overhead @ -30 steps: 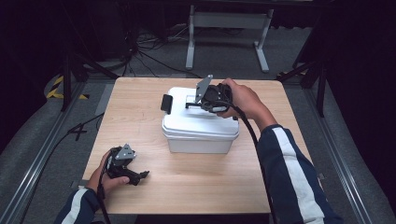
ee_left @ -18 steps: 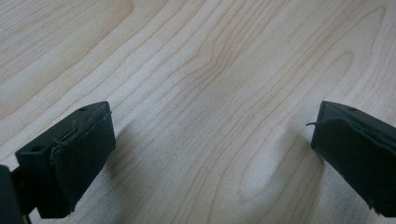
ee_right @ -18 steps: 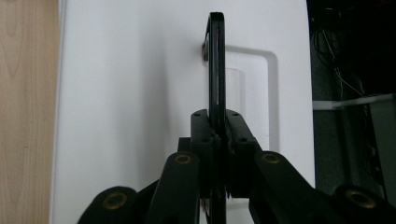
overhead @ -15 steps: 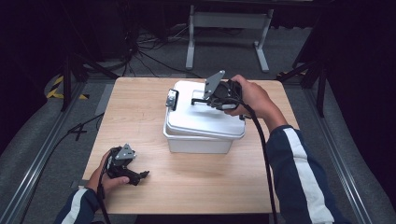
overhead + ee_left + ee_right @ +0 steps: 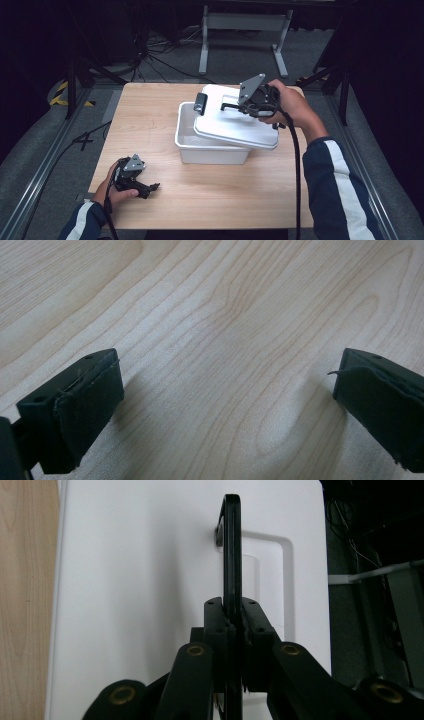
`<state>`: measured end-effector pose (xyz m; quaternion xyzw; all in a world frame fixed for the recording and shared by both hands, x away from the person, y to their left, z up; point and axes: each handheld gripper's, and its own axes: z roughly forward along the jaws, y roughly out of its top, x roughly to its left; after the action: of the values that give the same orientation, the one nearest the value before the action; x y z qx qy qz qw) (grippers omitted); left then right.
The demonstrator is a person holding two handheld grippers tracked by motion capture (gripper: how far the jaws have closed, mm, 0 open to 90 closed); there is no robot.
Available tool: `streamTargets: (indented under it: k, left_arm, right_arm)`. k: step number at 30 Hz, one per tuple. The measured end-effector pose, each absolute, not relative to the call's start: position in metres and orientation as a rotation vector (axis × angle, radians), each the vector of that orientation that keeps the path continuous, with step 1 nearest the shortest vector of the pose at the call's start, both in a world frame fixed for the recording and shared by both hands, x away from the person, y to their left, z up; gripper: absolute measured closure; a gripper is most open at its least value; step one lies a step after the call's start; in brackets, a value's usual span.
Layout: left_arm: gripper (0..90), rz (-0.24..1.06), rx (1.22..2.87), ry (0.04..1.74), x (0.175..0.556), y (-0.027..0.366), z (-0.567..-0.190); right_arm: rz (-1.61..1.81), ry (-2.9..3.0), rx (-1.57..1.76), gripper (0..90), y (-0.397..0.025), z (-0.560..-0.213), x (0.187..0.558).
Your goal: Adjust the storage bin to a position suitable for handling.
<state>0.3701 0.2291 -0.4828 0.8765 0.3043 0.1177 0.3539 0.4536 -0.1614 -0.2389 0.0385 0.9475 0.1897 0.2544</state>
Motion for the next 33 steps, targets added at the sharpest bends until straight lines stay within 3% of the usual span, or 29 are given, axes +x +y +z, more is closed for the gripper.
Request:
streamTargets:
  k: [33]
  left_arm:
    - [0.2,0.306,2.267,0.790,0.370,0.229,-0.483]
  right_arm:
    - [0.496,2.493,0.351,84.1,-0.282,-0.233,0.442]
